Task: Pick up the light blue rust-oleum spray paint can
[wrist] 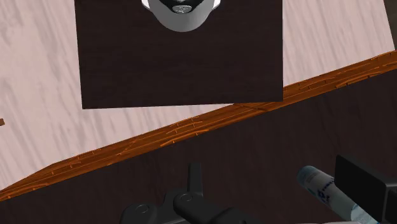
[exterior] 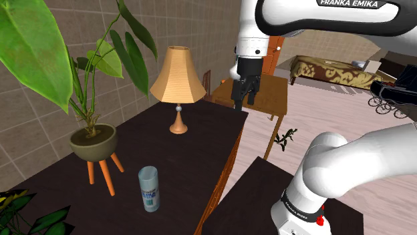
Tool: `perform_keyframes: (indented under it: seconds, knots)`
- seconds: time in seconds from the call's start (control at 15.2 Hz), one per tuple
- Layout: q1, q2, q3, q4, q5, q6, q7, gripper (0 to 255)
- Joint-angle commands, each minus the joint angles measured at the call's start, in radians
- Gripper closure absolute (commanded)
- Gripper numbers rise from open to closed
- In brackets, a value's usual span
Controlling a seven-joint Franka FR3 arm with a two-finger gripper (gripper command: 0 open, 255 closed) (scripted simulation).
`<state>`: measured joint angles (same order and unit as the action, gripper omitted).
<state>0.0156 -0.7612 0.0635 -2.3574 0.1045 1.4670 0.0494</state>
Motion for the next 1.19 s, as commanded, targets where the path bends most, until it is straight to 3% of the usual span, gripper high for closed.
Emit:
perform_keyframes:
  seconds: [0.0, 0.66, 1.12]
  knots:
    - [0.000, 0.000, 0.000, 0.000, 0.000, 0.000, 0.000, 0]
    - [0.046, 0.201, 0.204, -0.031, 0.066, 0.282, 0.177, 0]
    - [0.053, 0.421, 0.344, 0.029, 0.035, 0.464, 0.322, 0]
